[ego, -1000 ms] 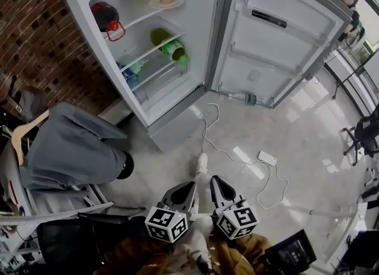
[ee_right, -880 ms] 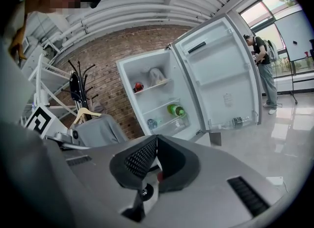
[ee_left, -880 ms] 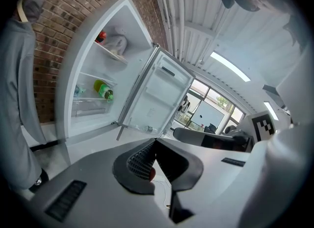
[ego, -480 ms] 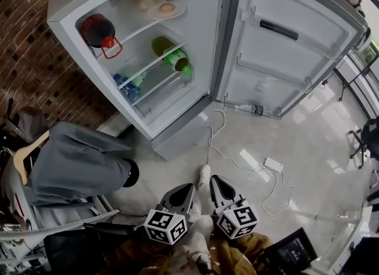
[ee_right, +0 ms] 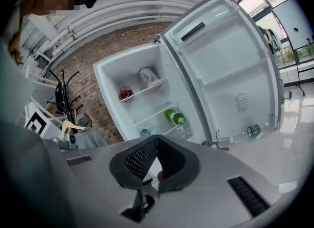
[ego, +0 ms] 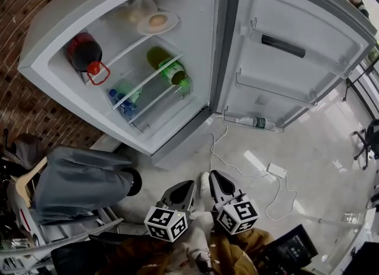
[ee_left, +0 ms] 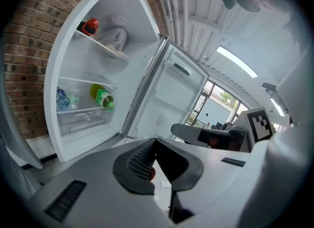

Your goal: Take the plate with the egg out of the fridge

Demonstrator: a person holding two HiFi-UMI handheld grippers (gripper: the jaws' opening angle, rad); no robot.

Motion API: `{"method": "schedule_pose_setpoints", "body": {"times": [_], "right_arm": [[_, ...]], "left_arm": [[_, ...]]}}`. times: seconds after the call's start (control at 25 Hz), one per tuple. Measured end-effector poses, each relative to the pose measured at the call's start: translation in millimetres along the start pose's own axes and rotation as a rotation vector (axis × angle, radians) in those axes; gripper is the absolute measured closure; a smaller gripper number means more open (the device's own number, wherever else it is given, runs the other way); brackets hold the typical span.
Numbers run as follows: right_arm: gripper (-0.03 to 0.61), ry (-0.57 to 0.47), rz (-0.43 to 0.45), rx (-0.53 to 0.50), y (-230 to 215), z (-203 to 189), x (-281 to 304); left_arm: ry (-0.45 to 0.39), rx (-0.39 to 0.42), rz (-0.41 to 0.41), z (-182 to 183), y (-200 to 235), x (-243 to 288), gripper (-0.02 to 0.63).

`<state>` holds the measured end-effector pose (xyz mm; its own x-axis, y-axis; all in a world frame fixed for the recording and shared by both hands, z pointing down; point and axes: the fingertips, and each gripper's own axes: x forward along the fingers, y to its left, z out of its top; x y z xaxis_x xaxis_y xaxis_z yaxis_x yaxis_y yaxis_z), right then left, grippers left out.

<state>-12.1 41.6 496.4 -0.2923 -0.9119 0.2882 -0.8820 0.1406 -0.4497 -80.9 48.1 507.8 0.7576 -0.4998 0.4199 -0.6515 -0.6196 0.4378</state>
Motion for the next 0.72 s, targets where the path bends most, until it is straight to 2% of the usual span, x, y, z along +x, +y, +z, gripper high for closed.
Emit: {"method": "schedule_pose_setpoints", "body": {"times": [0.44, 0.72], "right_arm": [[0.571, -0.018, 0.037, -0.024, -41, 52, 67], [0.571, -0.009, 0.154, -0.118, -39, 82, 122]], "left_arm": [[-0.019, 0.035, 0.026, 56, 26, 63, 0.606], [-0.094, 0.014, 0.107, 96, 58, 89, 0.606]]}}
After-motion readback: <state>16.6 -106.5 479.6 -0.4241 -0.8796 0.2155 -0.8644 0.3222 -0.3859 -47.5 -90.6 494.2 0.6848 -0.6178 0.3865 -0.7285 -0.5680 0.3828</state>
